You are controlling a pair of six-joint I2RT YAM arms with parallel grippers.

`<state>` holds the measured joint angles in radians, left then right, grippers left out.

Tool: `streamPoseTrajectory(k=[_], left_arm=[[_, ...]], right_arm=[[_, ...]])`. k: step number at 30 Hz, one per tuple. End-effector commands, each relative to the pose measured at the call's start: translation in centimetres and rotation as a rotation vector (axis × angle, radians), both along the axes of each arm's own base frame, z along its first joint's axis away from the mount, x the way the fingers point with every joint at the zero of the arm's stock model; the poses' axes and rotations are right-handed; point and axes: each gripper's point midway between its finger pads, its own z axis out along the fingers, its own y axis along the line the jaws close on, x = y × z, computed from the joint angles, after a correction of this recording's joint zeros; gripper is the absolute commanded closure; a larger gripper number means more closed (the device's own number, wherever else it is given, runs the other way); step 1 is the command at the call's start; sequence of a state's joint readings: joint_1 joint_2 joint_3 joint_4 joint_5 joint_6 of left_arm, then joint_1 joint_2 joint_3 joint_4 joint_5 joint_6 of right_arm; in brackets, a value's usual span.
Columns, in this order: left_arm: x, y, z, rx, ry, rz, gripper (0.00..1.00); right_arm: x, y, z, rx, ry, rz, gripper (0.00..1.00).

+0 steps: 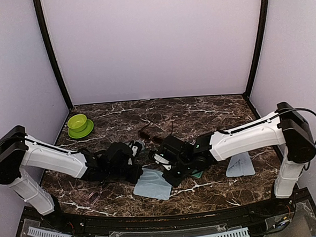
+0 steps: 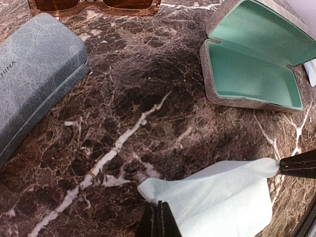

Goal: Organize the sunglasses
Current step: Fold the glasses cleaning cloth at the center of the board.

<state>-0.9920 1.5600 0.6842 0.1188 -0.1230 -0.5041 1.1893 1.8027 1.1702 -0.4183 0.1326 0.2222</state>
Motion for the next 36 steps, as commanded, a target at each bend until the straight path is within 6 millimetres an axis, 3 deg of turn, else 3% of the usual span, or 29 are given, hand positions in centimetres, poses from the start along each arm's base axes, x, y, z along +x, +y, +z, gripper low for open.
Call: streamPoseTrajectory(k=[1, 15, 29, 33, 36], left_arm=[[-0.7, 0.0, 0.8, -0.002, -0.007, -0.032, 1.00], [-1.6, 0.6, 1.7, 0.000, -0.036, -0.040, 1.00], [-3.1, 1.6, 0.4, 0.040, -0.010, -0.047, 0.96], [-3.3, 1.5, 0.6, 0.028, -0.009, -0.053, 0.93], [-3.6, 1.5, 0.8, 0.024, -0.006, -0.058, 0.86]], right_arm=[[-1.1, 0.6, 1.2, 0.037, -0.009, 0.016, 1.00], [-2.8, 0.9, 1.3, 0.026, -0.016, 0.037, 1.00], [-3.9, 0.2, 0.1, -0.002, -0.003, 0.049, 1.00], [-4.2, 0.3, 0.0, 0.001, 0.005, 0.048, 1.00], [-4.4, 0.5, 0.1, 0.011, 0.010, 0.045, 1.00]])
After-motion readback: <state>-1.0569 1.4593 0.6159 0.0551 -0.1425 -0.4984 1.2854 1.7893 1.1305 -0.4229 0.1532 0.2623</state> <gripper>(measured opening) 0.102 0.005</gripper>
